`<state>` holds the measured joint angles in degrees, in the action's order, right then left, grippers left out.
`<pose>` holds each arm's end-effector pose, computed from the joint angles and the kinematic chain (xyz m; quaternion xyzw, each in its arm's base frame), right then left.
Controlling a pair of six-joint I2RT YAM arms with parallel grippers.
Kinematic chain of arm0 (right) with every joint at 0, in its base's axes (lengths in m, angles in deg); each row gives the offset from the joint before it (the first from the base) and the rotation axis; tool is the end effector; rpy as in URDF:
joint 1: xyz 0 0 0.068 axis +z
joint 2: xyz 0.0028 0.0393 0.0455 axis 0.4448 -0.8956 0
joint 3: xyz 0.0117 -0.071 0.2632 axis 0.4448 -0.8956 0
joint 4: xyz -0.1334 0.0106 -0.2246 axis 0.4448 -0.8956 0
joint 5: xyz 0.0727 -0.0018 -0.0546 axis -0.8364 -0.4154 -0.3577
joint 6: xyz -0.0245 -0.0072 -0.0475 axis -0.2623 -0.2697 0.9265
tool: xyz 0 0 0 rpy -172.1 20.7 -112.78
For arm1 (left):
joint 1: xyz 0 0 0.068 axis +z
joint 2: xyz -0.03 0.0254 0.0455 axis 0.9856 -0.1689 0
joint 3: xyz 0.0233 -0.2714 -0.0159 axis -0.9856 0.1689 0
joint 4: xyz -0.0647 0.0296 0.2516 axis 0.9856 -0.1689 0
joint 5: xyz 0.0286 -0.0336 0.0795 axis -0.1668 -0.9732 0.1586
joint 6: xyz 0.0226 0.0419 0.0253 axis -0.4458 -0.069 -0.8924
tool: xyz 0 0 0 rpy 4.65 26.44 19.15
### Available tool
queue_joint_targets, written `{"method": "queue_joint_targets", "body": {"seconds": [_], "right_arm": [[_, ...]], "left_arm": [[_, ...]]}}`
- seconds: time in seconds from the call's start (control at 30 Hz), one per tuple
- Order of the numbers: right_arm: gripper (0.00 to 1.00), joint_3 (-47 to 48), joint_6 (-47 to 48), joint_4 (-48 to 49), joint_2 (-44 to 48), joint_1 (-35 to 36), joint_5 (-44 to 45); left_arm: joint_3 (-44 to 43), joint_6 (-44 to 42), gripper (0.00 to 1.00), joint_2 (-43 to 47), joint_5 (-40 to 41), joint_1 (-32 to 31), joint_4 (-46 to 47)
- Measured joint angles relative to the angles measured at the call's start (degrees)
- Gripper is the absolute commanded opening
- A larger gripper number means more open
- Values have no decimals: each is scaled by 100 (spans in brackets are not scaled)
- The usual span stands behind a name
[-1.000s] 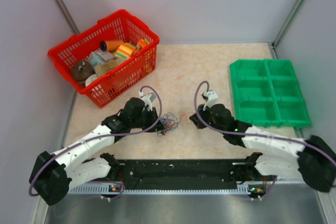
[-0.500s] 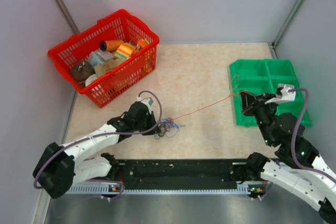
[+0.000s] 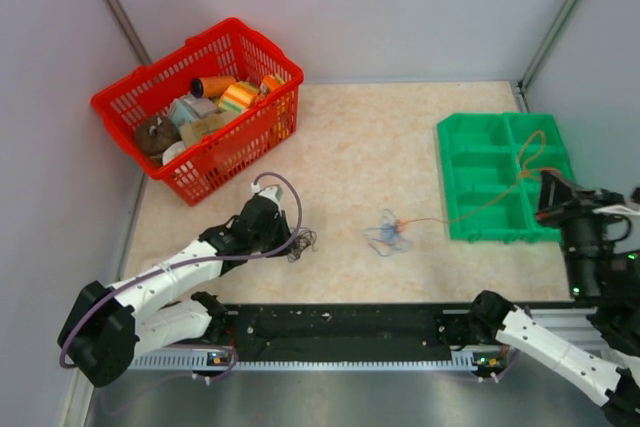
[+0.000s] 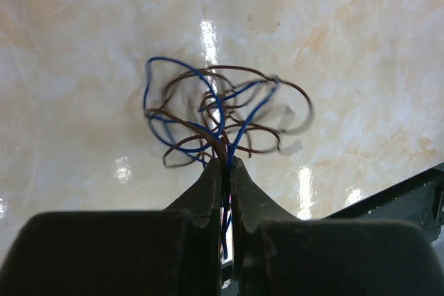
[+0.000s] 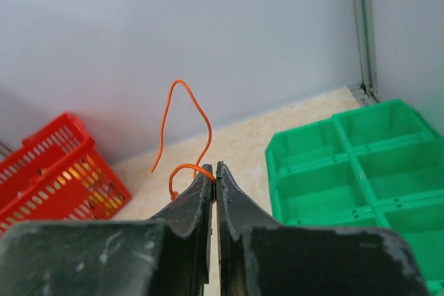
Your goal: Untangle the cables
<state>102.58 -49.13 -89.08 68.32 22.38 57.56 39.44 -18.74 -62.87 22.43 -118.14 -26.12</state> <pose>0.0277 -0.0100 0.4162 0.1324 0.6419 0.1227 0.7452 0.1579 -0.1251 0.1885 -0.0198 0.9317 -0.2490 0.2636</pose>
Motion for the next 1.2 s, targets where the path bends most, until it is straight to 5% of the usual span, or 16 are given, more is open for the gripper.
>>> {"method": "queue_joint_targets", "body": {"seconds": [0.27, 0.53, 0.6, 0.7, 0.8, 0.93, 1.07, 1.2], "right_arm": [[0, 459, 317, 195, 339, 13, 157], [0, 459, 153, 168, -564, 13, -632], [0, 549, 24, 133, -892, 13, -1003], [0, 739, -245, 144, -1329, 17, -1690], [0, 811, -511, 258, -1624, 17, -2304], [0, 717, -809, 522, -1840, 17, -2859], [0, 313, -1008, 813, -1943, 17, -3069], [0, -175, -1060, 852, -2129, 17, -3016]], "left_arm": [[39, -7, 0, 0, 122, 4, -96], [-96, -275, 0, 0, -304, 9, -76], [-278, -348, 8, -11, -461, 9, -66], [-498, -444, 38, -26, -636, 9, 11], [-647, -568, 53, -31, -769, 9, 92], [-667, -678, 50, 72, -868, 9, 96], [-664, -737, 63, 267, -883, 9, 66], [-664, -767, 65, 317, -863, 9, 63]]}}
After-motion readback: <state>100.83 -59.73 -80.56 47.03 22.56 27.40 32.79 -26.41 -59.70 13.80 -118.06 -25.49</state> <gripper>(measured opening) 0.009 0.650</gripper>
